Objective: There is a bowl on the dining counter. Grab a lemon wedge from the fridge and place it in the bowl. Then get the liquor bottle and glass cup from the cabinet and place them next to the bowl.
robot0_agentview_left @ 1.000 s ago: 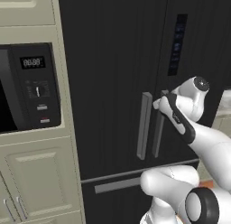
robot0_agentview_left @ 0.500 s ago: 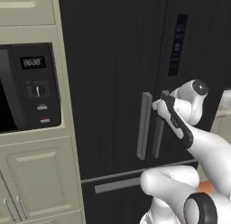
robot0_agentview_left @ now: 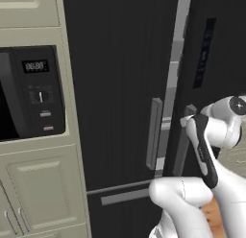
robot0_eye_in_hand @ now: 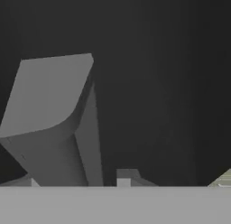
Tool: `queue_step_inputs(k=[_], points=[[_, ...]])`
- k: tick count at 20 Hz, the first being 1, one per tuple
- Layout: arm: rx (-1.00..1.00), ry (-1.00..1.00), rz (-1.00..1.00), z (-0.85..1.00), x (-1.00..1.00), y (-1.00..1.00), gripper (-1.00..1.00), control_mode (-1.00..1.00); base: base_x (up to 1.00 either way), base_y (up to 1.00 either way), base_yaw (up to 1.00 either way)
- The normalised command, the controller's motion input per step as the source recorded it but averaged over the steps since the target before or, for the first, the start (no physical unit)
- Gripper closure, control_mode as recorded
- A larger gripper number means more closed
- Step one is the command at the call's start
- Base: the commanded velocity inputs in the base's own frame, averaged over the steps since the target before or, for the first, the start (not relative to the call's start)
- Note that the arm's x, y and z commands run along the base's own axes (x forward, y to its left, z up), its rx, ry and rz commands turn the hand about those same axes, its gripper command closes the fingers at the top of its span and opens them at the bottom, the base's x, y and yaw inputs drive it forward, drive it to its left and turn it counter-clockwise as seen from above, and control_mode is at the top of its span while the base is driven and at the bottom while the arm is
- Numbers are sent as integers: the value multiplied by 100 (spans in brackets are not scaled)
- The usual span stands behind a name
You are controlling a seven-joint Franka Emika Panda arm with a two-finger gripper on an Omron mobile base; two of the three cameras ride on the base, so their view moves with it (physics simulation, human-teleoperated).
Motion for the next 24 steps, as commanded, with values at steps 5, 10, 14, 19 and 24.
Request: queue_step_inputs(k=[5,10,14,19,24], points=[[-5,0,-9,0,-87,-94,100,-100,0,0,0],[-8,0,-8,0,-81,-98,100,-100,0,0,0],[-9,0,-7,0,-78,-98,100,-100,0,0,0],[-11,1,-6,21,-65,-54,-100,-100,0,0,0],[-16,6,-2,98,-95,20,-100,-100,0,0,0]])
